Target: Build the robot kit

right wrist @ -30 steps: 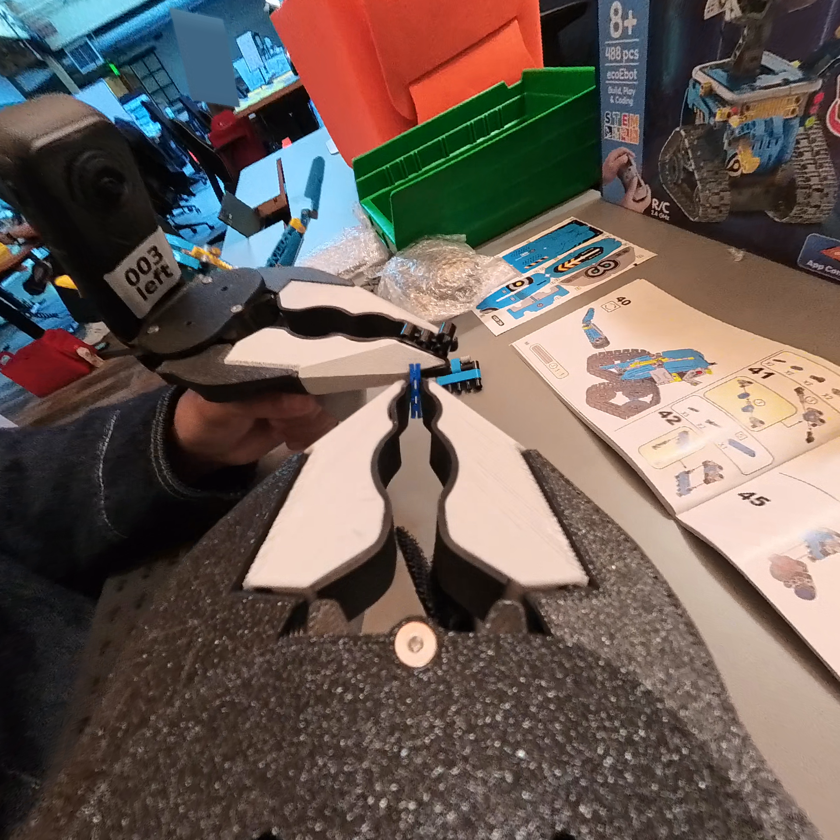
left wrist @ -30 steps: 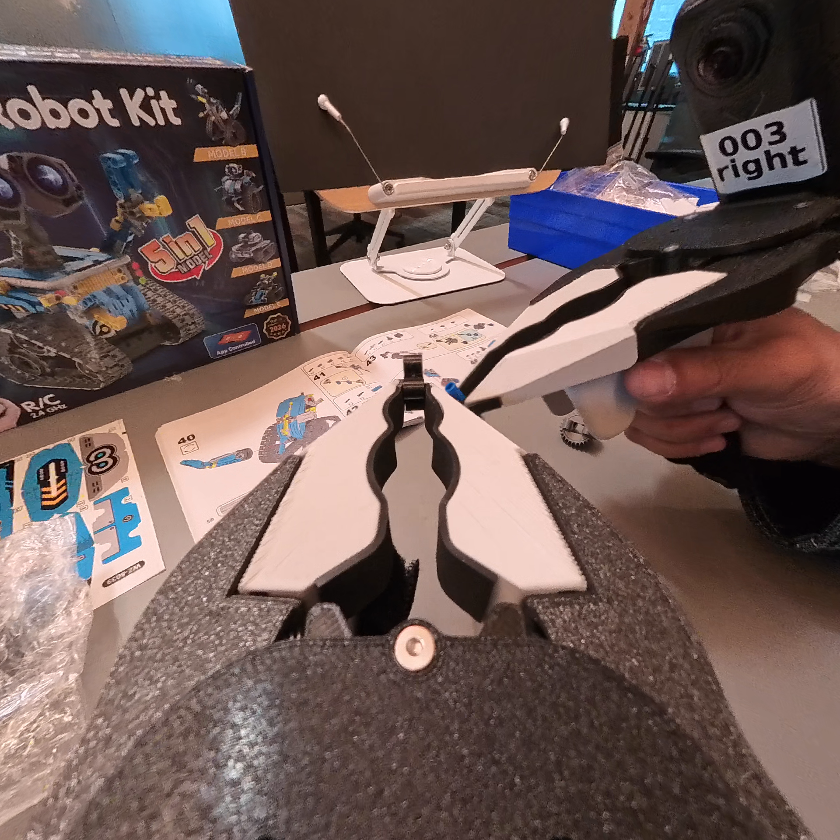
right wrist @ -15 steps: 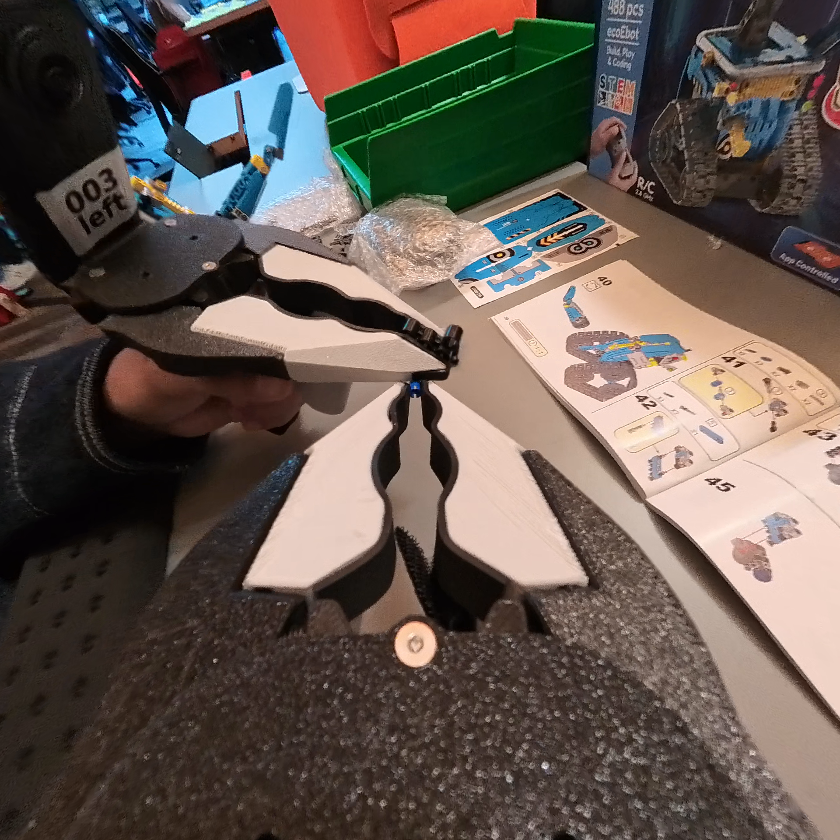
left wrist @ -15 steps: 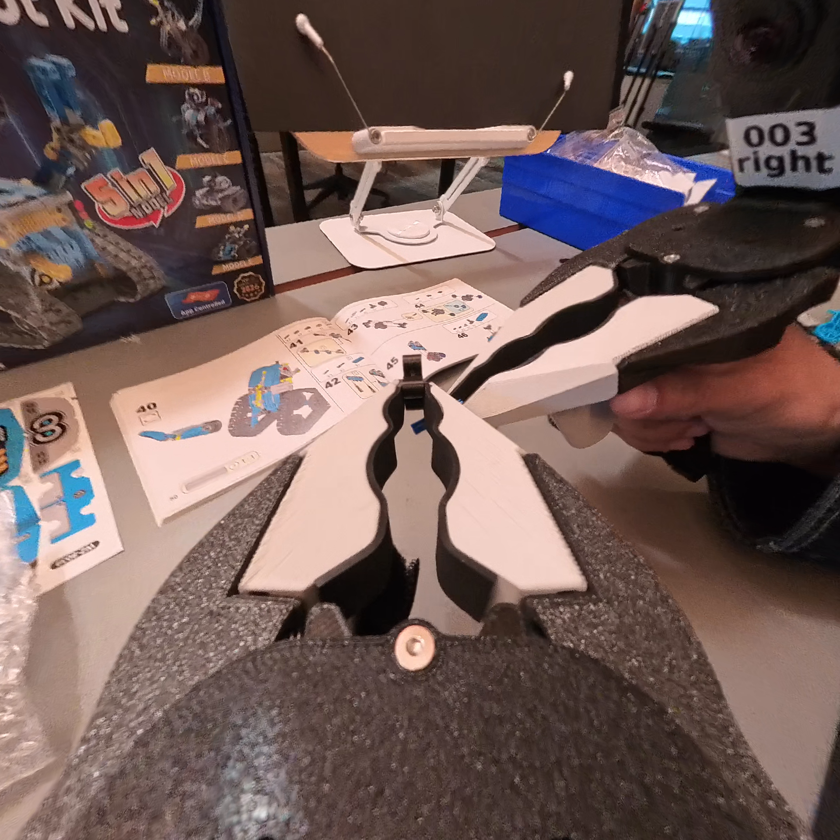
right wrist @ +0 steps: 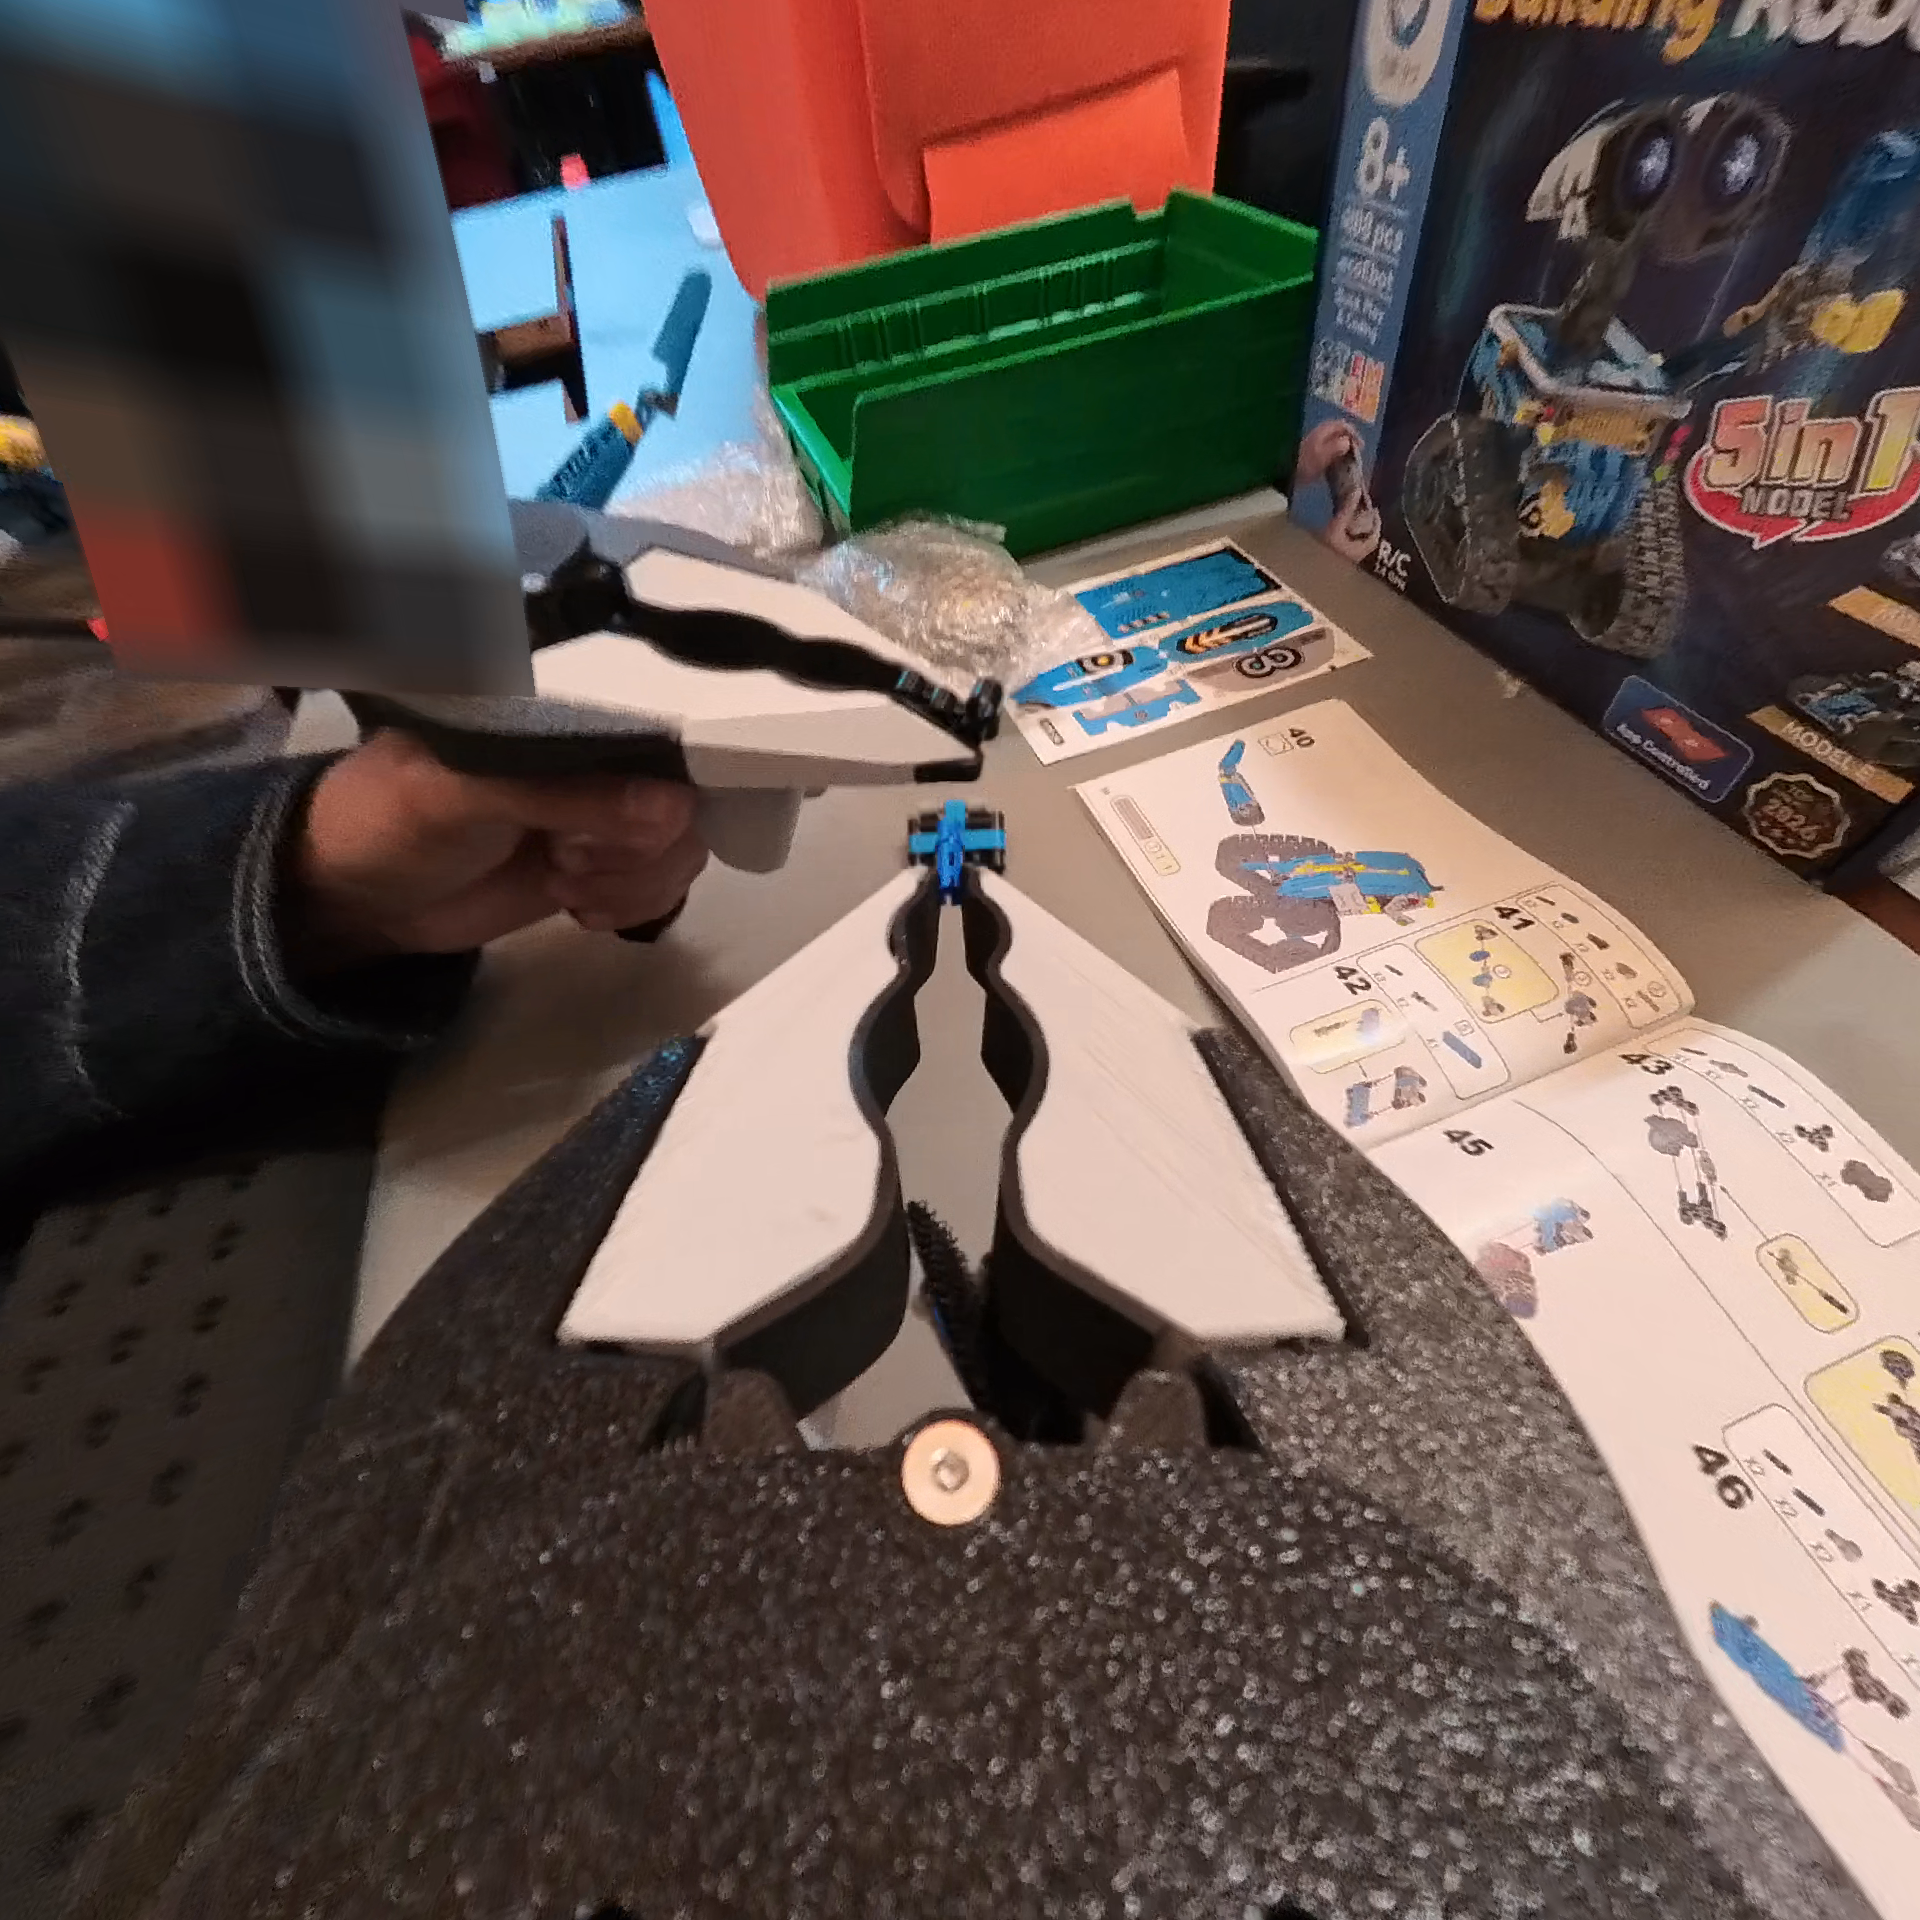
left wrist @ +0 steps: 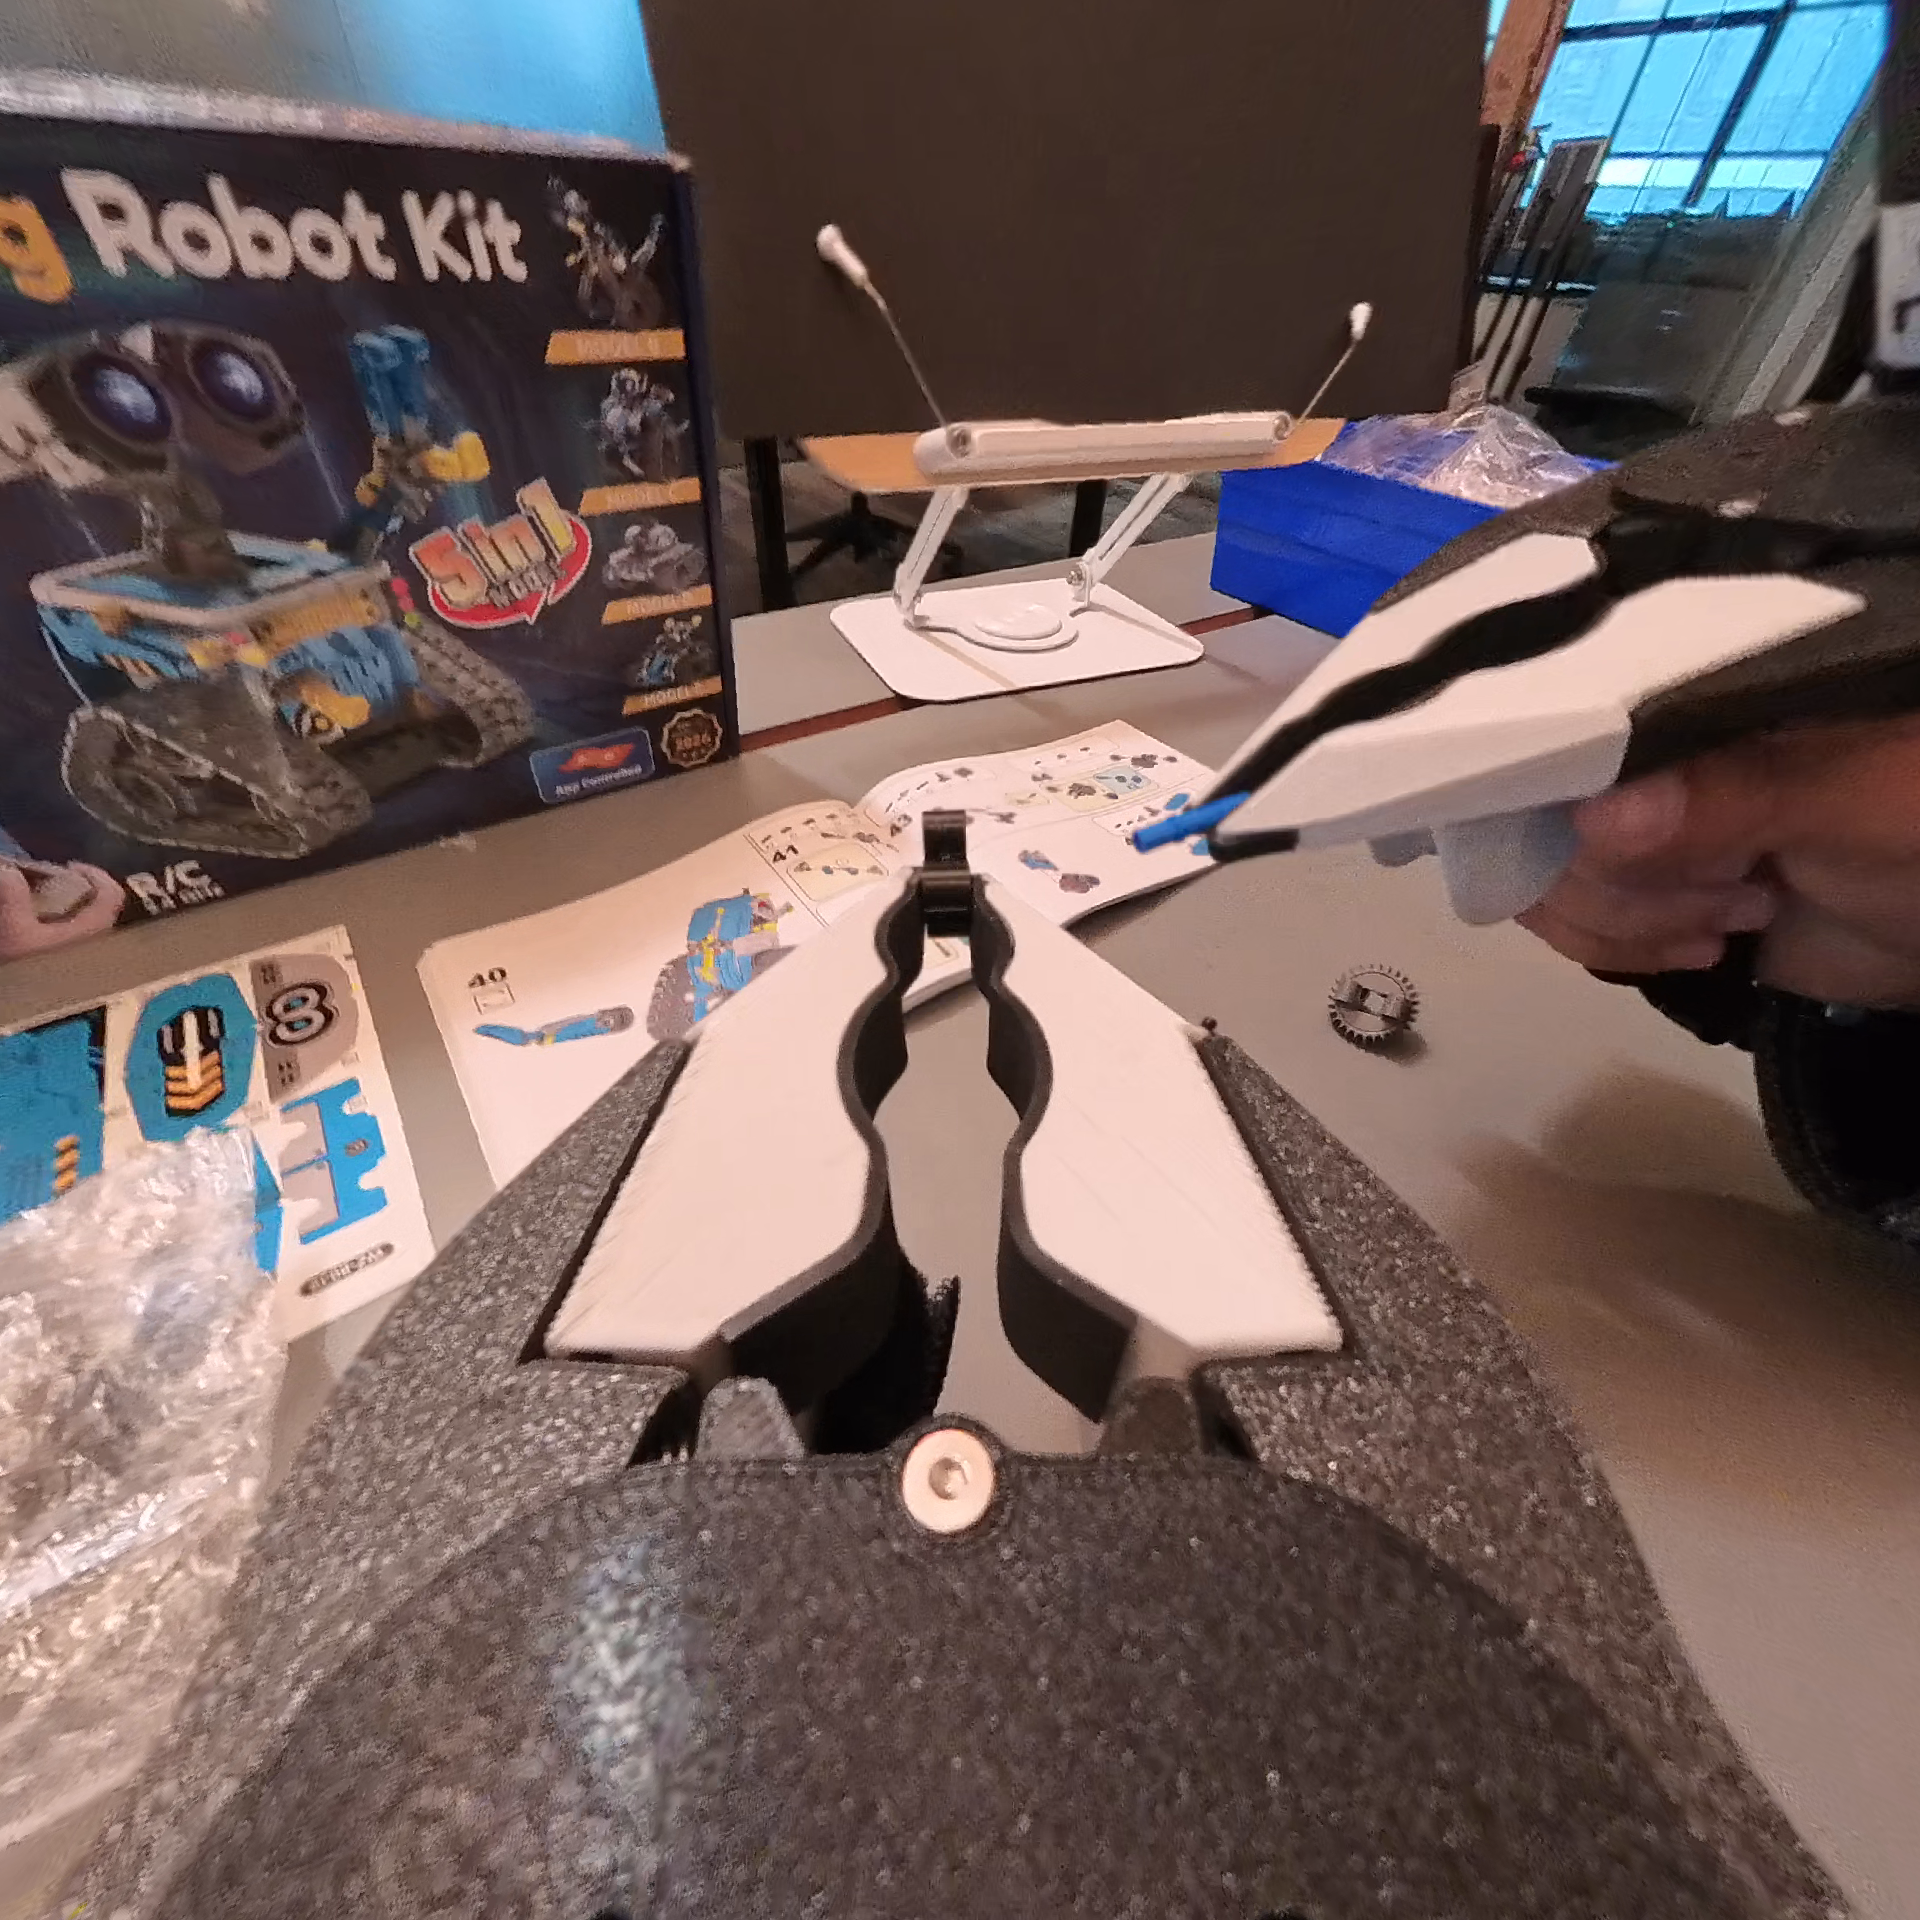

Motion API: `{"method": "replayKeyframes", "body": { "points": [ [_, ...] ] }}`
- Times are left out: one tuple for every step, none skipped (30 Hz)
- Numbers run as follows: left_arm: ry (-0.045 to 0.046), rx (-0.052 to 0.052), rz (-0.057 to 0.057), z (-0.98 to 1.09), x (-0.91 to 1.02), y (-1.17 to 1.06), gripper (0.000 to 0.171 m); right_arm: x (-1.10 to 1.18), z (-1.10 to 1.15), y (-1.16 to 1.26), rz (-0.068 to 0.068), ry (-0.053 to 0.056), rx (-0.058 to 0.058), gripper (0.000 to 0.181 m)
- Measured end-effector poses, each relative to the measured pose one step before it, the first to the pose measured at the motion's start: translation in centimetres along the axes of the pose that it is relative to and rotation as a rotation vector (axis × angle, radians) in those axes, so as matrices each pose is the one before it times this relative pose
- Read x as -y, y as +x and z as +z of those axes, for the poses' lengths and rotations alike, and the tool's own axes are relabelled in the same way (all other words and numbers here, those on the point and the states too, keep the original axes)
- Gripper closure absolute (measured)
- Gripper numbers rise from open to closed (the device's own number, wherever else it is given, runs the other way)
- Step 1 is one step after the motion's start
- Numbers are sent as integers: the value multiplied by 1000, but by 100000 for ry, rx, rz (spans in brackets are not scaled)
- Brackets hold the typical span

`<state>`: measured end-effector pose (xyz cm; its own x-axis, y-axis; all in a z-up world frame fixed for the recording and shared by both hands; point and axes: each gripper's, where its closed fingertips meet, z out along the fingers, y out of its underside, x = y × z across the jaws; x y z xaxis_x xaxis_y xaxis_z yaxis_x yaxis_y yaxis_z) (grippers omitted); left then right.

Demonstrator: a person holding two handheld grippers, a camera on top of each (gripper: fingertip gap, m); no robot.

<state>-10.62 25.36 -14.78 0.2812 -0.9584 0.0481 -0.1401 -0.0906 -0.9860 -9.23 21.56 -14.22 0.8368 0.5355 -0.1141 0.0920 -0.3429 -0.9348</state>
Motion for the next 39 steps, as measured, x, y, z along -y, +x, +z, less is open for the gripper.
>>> {"method": "replayKeyframes", "body": {
  "points": [
    [1145, -122, 2530, -14, 235, 333, 164, 185, -206, 172, 2207, 1166, -125, 177],
    [1203, -669, 1136, -17, 247, 356, 164, 155, -89, 162, 1347, 1135, -721, 177],
    [597, -1094, -377, 25, 100, 301, 164, 115, -14, 210, 1039, 959, -1619, 177],
    [-170, -1218, -1312, 73, -40, 222, 164, 263, 28, 90, 617, 1988, -1496, 177],
    [-27, -518, -1222, 46, -15, 97, 164, 133, 120, -144, 759, 1156, -261, 177],
    [680, -700, -729, -6, 109, 147, 164, 27, 171, -55, -145, 380, -1162, 177],
    [590, -1015, -828, 5, 109, 204, 164, -39, 148, 3, -1136, 51, -1651, 177],
    [-87, -579, -1049, 59, -31, 106, 164, -125, 165, -61, -1356, -751, -1119, 177],
    [-1083, -825, -1199, 123, -221, 124, 164, 152, 77, -230, -1282, 1056, 26, 177],
    [-624, -803, -1283, 89, -150, 100, 164, 120, 69, -122, -151, 739, -281, 177],
    [345, -1102, -1420, 56, 23, 164, 164, -105, 138, -78, -152, -851, -148, 177],
    [-131, -1175, -1134, 77, -49, 184, 164, 3, 80, 2, -532, 206, -641, 177],
    [70, -4, -862, 47, -23, -29, 164, -17, 44, 31, -228, 345, -704, 177],
    [-757, 206, -1009, 52, -153, -101, 164, -243, 96, 128, 392, -1354, -753, 177],
    [-583, -516, -1096, 47, -148, -1, 164, -149, 53, 190, 467, -839, -1045, 177],
    [57, -489, -1174, 45, -33, 68, 164, 65, -6, 75, -73, 666, -614, 177],
    [-351, 573, 47, 49, -79, -25, 164, -103, 28, 64, -111, -483, -597, 177],
    [-1099, 1153, 1200, 89, -207, -82, 164, -205, 74, 85, -292, -1522, -1107, 177],
    [-703, 1080, 1282, 69, -127, -59, 164, -118, 47, 63, -2274, -923, -1913, 177],
    [-455, 720, 539, 39, -65, -42, 164, -69, 23, 68, -3199, -867, -2633, 177],
    [-528, 643, 530, 55, -81, -27, 164, -42, 14, 34, -3542, -1278, -2984, 177],
    [-567, 1216, 1998, 18, -59, -47, 164, -36, 30, 12, -5846, -1480, -3508, 177],
    [-37, 1940, 3857, -63, 54, -50, 164, 103, -30, -30, -6658, -288, -3503, 177],
    [-904, 2264, 4692, -27, -62, -42, 164, -7, -4, -27, -5609, -1086, -3056, 177],
    [-1409, 1994, 4530, 5, -160, -21, 164, -109, 20, -30, -4452, -1477, -2157, 177],
    [-727, 1123, 2514, -22, -80, -13, 164, -70, 36, -34, -4251, -305, -1593, 177],
    [-75, -605, -266, -32, -29, 64, 165, 38, -35, -41, -2139, 816, -744, 177],
    [77, -1411, -1673, -24, -8, 57, 165, -40, -11, -33, 178, 153, 467, 177],
    [280, -985, -1317, -38, 21, 28, 165, 60, -5, -31, 2584, 643, 1333, 177],
    [323, -577, -992, -28, 32, 33, 165, 78, -12, -18, 3840, 965, 1486, 178],
    [429, -825, -1781, -38, 35, -5, 165, -38, 21, -11, 3559, 421, 1242, 177],
    [230, -1127, -2745, 8, -23, 15, 164, -78, 61, -16, 3389, 96, 794, 178],
    [536, -2348, -2951, 37, 4, 240, 164, -52, 71, -73, 1889, 348, -102, 178],
    [-319, -1569, -2312, 117, -145, 256, 165, -202, 169, 17, 368, -353, -792, 178],
    [-1381, 431, 1721, 103, -300, -14, 164, -319, 118, 2, 1104, -1188, 722, 178],
    [71, 891, 1949, 17, 59, -37, 164, 39, -33, 8, 2763, 1216, 1219, 178],
    [584, 133, -6, -1, 142, 20, 164, 158, -84, 35, 2689, 953, 906, 178],
    [-265, -723, -519, 17, -22, 13, 164, -57, 11, 15, -389, -1149, 461, 178],
    [-183, -654, 43, -28, -31, -28, 164, -51, 32, -27, -849, -858, 558, 177]
  ]
}}
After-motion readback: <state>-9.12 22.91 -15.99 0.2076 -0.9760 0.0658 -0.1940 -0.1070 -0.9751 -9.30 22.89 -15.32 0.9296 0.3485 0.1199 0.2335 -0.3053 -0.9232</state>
